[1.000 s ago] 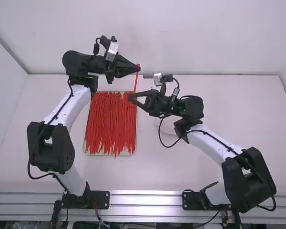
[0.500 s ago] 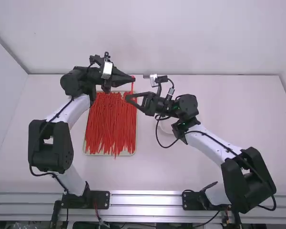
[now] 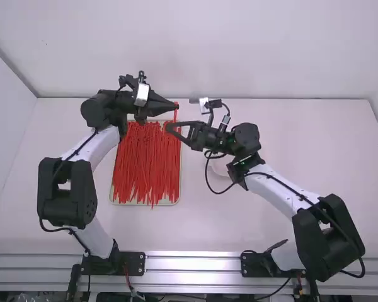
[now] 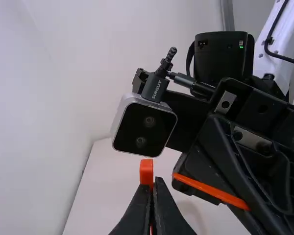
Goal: Fasten the cable tie
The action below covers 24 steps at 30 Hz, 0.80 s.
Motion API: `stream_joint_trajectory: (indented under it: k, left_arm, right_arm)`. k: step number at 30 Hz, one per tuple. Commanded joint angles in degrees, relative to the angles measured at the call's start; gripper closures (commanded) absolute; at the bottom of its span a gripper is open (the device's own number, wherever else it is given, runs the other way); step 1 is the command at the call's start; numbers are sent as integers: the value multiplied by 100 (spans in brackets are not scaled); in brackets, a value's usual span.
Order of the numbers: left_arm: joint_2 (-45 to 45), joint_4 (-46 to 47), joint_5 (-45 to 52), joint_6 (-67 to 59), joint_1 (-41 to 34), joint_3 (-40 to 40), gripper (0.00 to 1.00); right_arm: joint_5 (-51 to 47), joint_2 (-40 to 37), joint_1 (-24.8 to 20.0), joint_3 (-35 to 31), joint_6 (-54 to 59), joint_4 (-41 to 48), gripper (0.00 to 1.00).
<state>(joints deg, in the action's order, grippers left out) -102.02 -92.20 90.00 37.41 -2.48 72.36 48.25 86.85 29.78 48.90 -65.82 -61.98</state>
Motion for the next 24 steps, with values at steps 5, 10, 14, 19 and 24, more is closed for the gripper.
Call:
stream_joint_trajectory:
  k: [5, 10, 14, 19, 24]
  left_arm:
    - [-9, -44, -24, -120, -44, -44, 99]
    - [-9, -52, -24, -125, -50, -66, 99]
    - [-9, -46, -24, -120, -50, -66, 99]
    - [-9, -42, -24, -120, -52, -66, 99]
    - [-9, -31, -24, -120, -52, -66, 99]
  right_arm:
    - [-170, 7, -15, 140, 31, -59, 100]
    - [-203, 7, -15, 140, 31, -59, 100]
    - [-256, 7, -15, 140, 33, -61, 100]
    - [-260, 7, -7, 151, 31, -74, 100]
    - [-181, 7, 109, 297, 214, 4, 100]
